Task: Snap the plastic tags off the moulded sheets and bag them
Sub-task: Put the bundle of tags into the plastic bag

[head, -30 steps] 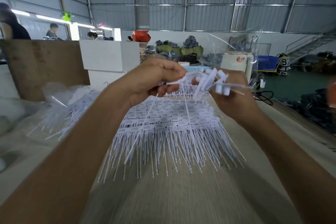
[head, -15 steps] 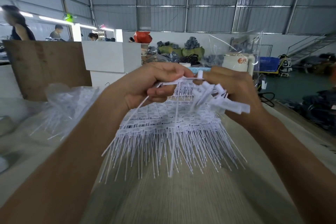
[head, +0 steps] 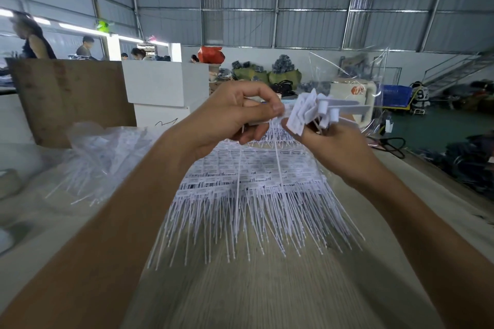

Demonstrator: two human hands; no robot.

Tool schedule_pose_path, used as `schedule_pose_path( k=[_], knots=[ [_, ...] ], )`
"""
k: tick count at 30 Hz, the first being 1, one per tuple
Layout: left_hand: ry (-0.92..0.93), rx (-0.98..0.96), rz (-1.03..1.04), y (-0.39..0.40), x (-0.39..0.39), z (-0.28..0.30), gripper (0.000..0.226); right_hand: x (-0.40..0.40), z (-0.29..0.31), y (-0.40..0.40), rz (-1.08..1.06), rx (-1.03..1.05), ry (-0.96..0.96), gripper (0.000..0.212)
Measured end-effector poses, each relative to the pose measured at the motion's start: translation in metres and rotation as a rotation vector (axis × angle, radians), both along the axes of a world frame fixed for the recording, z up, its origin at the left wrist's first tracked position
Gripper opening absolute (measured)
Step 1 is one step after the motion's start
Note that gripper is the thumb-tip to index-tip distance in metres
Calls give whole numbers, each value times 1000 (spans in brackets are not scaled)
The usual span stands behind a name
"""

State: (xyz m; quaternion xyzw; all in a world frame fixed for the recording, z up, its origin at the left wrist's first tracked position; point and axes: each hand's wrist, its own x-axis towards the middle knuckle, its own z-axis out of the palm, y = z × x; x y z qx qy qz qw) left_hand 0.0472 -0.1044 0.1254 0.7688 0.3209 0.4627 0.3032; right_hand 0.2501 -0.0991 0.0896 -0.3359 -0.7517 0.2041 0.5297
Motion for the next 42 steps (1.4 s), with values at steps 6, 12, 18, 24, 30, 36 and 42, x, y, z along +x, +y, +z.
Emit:
schedule_pose_path(
  k=[6, 12, 18, 24, 30, 36, 42],
  knots=[
    [-42, -42, -6, 5, 3, -5, 12, 6, 0, 2, 75, -26, -124, 19],
    [-51, -45, 26, 8, 1, -6, 11, -2, -1, 1, 176, -87, -134, 44],
    [-49, -32, 20, 7, -2, -4, 7, 2, -3, 8, 240, -185, -89, 28],
    [84, -93, -37, 4, 2, -4, 14, 3, -8, 16, 90, -124, -103, 41],
    [236, -119, -103, -4, 13, -2, 23, 5, -8, 26, 154, -502, 362, 58],
    [366, -130, -205, -15, 7, 9, 23, 28, 3, 34, 215, -590, 670, 45],
    [231, -3, 30, -5, 4, 7, 10, 9, -3, 17, 381, -517, 218, 38]
  ],
)
